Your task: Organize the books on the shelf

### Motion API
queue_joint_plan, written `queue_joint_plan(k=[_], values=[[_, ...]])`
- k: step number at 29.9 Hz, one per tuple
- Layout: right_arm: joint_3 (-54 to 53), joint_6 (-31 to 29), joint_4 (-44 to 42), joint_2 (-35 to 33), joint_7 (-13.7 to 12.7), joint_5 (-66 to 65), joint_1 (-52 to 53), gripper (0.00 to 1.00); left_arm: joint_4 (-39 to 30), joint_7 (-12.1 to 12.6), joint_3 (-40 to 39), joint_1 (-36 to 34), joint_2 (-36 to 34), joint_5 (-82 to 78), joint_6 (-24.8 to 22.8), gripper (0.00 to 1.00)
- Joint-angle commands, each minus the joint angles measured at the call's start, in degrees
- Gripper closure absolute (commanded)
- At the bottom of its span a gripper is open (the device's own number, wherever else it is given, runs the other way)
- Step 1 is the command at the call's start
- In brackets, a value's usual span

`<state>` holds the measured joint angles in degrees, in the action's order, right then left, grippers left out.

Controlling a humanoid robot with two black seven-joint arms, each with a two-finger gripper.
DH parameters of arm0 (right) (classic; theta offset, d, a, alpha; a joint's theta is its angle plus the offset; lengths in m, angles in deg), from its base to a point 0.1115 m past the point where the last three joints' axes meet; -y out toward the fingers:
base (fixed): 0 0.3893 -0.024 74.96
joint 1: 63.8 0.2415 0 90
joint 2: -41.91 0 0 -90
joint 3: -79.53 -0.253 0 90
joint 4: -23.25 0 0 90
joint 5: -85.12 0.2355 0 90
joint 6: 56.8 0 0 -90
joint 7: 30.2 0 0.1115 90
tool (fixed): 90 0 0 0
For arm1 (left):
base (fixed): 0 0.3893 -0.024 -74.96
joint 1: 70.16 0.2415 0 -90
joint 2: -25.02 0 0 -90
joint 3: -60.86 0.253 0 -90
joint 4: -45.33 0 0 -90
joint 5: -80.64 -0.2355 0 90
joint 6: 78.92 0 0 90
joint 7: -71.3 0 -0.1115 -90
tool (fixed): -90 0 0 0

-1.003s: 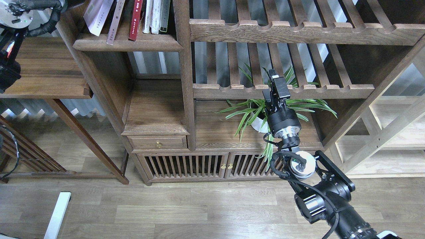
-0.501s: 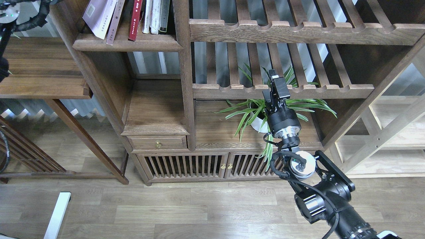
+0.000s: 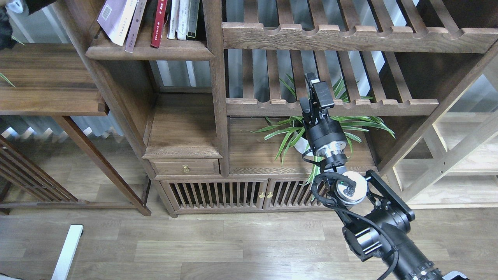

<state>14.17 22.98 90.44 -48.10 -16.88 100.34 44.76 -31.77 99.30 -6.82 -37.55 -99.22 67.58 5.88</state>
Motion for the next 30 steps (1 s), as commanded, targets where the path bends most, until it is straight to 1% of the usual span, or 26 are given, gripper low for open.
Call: queue_joint_plan(k=[1, 4, 6, 8, 9, 12, 14, 19, 22, 26, 28, 30], values=[[1.4, 0.0, 1.0, 0.0, 0.0, -0.1, -0.1, 0.01, -3.7, 0.0, -3.8, 4.6, -0.2, 2.7, -0.3, 0.32], [2.5, 0.1, 2.1, 0.0, 0.0, -0.3, -0.4, 0.01, -8.0, 0.0, -5.4, 10.8, 0.1, 5.1, -0.4, 0.32], [2.8, 0.1, 2.6, 0.0, 0.0, -0.3, -0.7, 0.01, -10.1, 0.0, -6.2, 14.6, 0.7, 6.1, -1.5, 0.32], [2.9, 0.4, 2.9, 0.0, 0.0, -0.4, -0.9, 0.01, -11.3, 0.0, -8.7, 18.6, 3.1, 7.2, -4.5, 0.32], [2.9, 0.4, 2.9, 0.0, 0.0, -0.3, -1.1, 0.01, -11.7, 0.0, -10.8, 20.9, 5.5, 7.8, -6.5, 0.32], [2.9, 0.4, 3.5, 0.0, 0.0, -0.3, -1.5, 0.01, -11.8, 0.0, -15.3, 26.0, 10.0, 8.0, -9.1, 0.32], [3.0, 0.2, 3.8, 0.0, 0.1, -0.3, -1.5, 0.01, -11.8, 0.0, -16.1, 28.9, 11.6, 8.0, -10.7, 0.31], [4.7, -0.1, 4.3, 0.0, 0.1, -0.3, -1.5, 0.01, -11.7, 0.0, -16.2, 34.2, 15.7, 8.0, -17.4, 0.28], [6.4, -0.2, 4.4, 0.0, 0.2, -0.3, -1.5, 0.01, -11.3, 0.0, -16.0, 38.5, 20.4, 8.1, -19.0, 0.15], [8.9, -0.2, 4.6, 0.0, 0.2, -0.4, -1.6, 0.01, -9.5, 0.0, -16.3, 44.1, 27.3, 8.2, -19.6, 0.09], [9.9, -0.2, 4.6, 0.0, 0.2, -0.3, -1.6, 0.01, -8.9, 0.0, -16.3, 45.7, 29.5, 8.2, -20.0, 0.05], [10.5, -0.2, 4.6, 0.0, 0.2, -0.4, -1.7, 0.01, -8.2, 0.0, -15.9, 46.6, 30.9, 8.3, -20.5, 0.05]])
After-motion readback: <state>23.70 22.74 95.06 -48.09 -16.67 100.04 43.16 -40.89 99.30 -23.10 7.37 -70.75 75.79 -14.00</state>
